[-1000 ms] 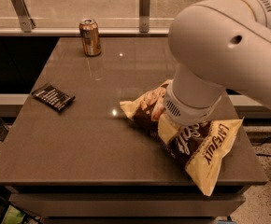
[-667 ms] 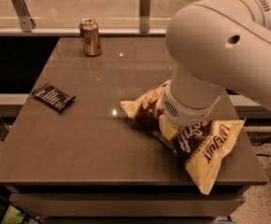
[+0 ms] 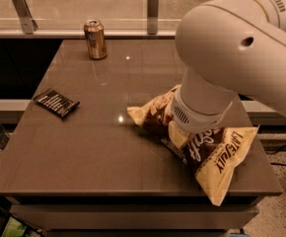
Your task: Move brown chip bag near orange can
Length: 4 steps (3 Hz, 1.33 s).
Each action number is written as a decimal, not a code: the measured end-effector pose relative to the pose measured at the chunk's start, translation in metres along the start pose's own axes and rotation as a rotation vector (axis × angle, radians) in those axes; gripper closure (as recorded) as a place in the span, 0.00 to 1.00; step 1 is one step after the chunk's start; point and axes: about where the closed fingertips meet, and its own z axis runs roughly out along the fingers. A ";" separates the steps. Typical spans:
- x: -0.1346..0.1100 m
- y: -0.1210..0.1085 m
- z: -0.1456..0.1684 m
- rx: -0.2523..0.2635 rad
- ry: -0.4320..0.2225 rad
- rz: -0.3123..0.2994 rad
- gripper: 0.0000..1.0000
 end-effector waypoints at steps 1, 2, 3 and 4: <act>-0.017 -0.010 -0.011 0.013 0.006 -0.021 1.00; -0.044 -0.030 -0.029 0.008 -0.037 -0.066 1.00; -0.065 -0.045 -0.050 0.012 -0.083 -0.104 1.00; -0.083 -0.056 -0.066 0.018 -0.106 -0.126 1.00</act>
Offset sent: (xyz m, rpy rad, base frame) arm 0.0845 -0.0049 0.0693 0.0285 -0.0842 0.1490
